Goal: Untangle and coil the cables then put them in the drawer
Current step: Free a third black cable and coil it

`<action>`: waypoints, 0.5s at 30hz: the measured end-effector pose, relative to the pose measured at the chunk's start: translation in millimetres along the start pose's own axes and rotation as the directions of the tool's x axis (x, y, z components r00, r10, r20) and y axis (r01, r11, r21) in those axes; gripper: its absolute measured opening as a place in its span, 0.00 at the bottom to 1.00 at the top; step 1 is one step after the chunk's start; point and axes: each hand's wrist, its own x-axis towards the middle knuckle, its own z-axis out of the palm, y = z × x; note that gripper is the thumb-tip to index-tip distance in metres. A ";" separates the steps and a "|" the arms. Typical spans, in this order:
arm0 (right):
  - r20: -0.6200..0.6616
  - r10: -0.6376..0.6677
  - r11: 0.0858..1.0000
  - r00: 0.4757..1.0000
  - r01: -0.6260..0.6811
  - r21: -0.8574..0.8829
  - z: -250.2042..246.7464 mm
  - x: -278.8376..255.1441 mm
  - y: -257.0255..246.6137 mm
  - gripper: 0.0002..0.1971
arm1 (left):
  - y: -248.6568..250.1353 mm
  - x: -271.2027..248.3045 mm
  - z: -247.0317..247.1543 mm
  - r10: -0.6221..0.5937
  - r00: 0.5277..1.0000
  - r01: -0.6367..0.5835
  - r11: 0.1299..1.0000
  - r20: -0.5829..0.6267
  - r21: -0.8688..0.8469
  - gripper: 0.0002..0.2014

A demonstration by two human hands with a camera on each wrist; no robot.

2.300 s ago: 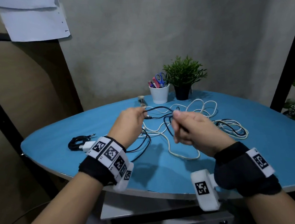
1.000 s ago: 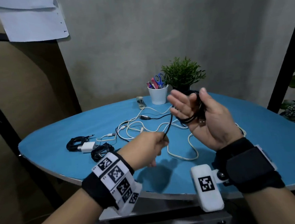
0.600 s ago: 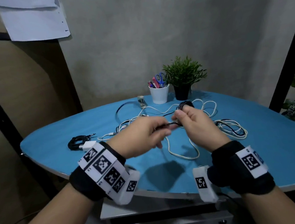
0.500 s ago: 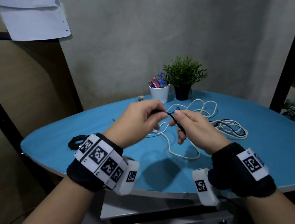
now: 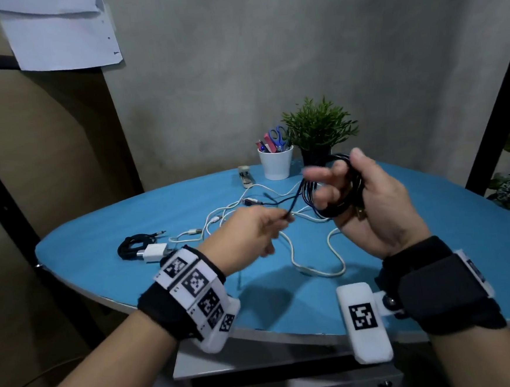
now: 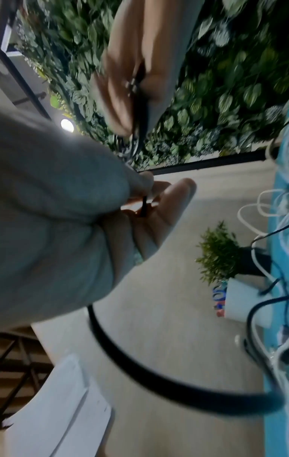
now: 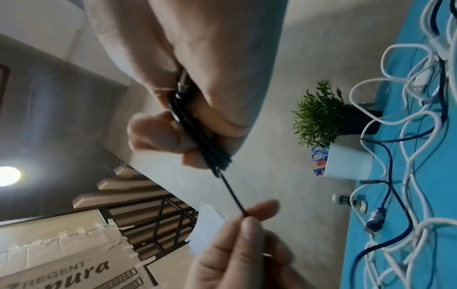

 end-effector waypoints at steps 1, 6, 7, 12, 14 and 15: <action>0.002 -0.012 0.999 1.000 0.012 0.037 -0.6 0.9 0.5 0.21 | 1.3 -3.0 6.9 -0.009 0.999 0.009 1.000 0.051 0.003 0.12; -0.112 -0.169 0.985 0.979 0.163 -0.061 -9.1 10.3 12.5 0.16 | 1.5 -13.6 23.4 -0.068 0.971 0.052 0.996 0.231 0.077 0.10; -0.108 -0.224 0.954 0.969 0.196 -0.226 -12.1 11.9 16.1 0.14 | 0.5 -15.9 23.5 -0.089 0.960 0.063 0.992 0.266 0.105 0.09; 0.074 -0.267 0.310 0.961 0.159 -0.937 -28.4 11.6 28.8 0.11 | 1.4 -19.5 8.4 -0.109 0.944 0.046 0.978 0.310 0.204 0.04; 0.079 -0.191 0.117 0.978 0.103 -0.988 -33.0 10.7 33.3 0.12 | 3.2 -15.4 -4.0 -0.075 0.968 0.016 0.971 0.240 0.240 0.08; 0.066 -0.145 0.097 0.987 0.080 -0.992 -32.1 9.2 33.5 0.12 | 4.5 -12.8 -10.3 -0.053 0.980 0.003 0.968 0.193 0.253 0.08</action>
